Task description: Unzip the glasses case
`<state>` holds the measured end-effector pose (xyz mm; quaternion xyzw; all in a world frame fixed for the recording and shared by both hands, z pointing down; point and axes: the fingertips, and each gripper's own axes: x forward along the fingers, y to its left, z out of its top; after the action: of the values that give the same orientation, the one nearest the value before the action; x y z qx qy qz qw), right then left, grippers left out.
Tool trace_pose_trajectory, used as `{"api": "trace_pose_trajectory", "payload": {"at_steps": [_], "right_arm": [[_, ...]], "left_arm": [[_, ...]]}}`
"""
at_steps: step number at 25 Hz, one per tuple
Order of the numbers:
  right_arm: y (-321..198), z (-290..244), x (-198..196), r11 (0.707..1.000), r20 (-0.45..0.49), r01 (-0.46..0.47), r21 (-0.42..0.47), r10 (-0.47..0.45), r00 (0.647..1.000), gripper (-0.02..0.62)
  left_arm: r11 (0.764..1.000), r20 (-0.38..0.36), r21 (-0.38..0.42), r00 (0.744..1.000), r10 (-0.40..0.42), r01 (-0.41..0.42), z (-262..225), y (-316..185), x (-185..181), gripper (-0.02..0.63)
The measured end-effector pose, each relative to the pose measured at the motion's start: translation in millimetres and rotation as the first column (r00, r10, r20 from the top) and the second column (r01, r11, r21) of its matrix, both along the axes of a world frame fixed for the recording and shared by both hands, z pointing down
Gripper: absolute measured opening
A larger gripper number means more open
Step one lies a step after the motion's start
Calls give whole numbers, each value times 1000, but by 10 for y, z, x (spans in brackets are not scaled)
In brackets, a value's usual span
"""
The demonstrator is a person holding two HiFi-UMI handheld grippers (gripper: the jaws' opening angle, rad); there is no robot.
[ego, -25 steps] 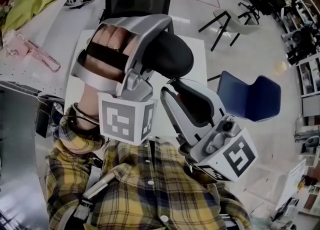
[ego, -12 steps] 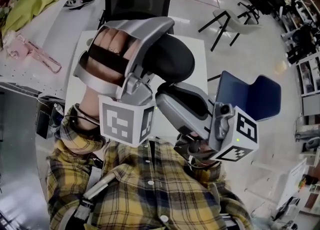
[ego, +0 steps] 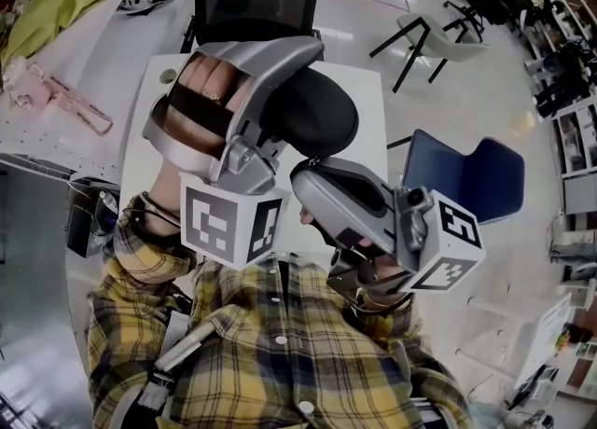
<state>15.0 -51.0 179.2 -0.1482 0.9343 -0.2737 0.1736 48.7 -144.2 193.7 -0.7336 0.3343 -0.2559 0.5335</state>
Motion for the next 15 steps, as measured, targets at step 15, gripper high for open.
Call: {"api": "trace_pose_trajectory", "payload": {"at_steps": [15], "right_arm": [[134,18,83,993,84,84,-87,-76,994,-2]], "left_arm": [[971,-137,-48,965,224,-232,120,220,59,247]]}}
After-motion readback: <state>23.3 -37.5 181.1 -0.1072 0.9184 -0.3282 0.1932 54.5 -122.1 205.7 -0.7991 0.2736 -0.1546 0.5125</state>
